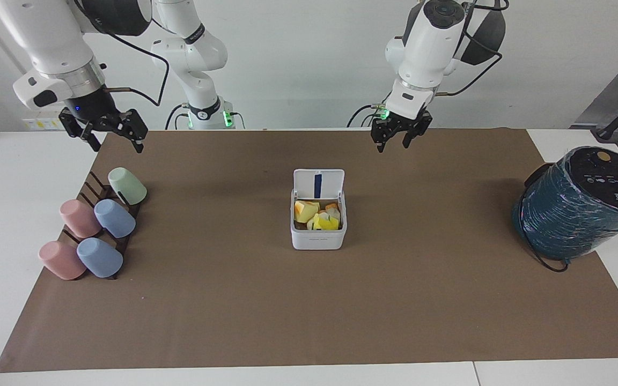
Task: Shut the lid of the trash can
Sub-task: 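Move the left gripper to the lid edge nearest the robot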
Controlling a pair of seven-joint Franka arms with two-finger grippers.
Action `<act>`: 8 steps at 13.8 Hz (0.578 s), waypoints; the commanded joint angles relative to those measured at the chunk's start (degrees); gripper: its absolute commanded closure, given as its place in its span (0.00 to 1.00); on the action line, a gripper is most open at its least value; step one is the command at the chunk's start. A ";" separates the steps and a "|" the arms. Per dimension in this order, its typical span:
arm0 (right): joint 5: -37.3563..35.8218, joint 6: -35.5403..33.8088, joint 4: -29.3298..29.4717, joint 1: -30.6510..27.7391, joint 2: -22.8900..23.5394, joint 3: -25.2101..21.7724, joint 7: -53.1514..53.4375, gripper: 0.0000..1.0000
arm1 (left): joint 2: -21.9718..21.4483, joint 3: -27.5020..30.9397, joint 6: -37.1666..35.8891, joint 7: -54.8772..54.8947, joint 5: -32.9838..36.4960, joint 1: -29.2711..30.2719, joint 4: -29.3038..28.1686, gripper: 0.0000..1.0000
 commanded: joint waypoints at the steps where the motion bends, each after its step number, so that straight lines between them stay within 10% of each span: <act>1: -0.50 1.47 -2.02 -0.10 -1.60 0.17 -1.38 0.00 | -2.69 0.98 9.01 -8.41 -0.91 -5.47 -6.75 0.72; 8: -0.50 1.47 -2.02 -0.10 -1.60 0.17 -1.38 0.00 | 2.31 0.98 23.77 -16.25 -2.75 -13.13 -10.27 0.85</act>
